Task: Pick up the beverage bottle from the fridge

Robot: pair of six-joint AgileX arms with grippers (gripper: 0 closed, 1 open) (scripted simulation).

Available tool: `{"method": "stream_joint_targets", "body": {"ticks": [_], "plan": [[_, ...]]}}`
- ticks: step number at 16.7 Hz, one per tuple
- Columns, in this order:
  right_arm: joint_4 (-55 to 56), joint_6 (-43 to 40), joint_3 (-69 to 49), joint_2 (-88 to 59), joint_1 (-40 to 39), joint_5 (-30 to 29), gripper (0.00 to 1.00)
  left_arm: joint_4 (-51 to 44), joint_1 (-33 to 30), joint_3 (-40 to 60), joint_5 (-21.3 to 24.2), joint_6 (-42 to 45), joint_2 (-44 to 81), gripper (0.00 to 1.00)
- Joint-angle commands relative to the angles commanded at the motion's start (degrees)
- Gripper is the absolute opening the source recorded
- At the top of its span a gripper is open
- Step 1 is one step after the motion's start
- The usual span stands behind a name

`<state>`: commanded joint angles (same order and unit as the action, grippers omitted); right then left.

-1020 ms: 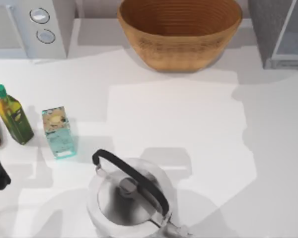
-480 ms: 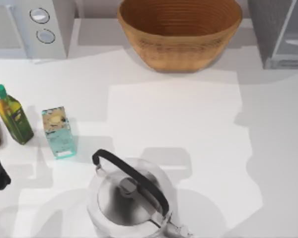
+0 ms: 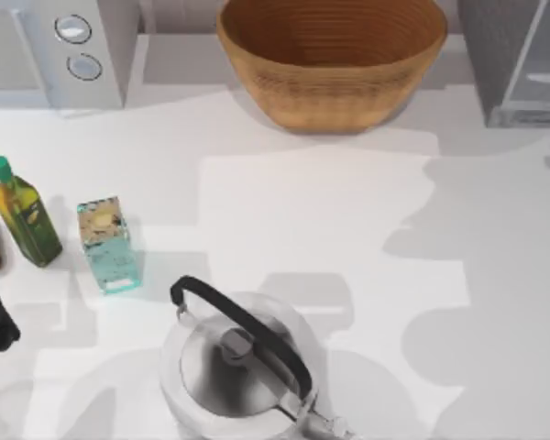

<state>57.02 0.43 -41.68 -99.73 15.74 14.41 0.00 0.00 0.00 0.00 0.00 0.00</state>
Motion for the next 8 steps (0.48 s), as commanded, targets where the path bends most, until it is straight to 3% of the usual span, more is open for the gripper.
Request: {"method": "stream_joint_targets", "body": {"ticks": [8], "plan": [[-24.08,-0.06,17.79,44.49,-6.37,-5.98,0.0,0.0,0.0,0.0,0.0,0.0,0.0,1.0]]}}
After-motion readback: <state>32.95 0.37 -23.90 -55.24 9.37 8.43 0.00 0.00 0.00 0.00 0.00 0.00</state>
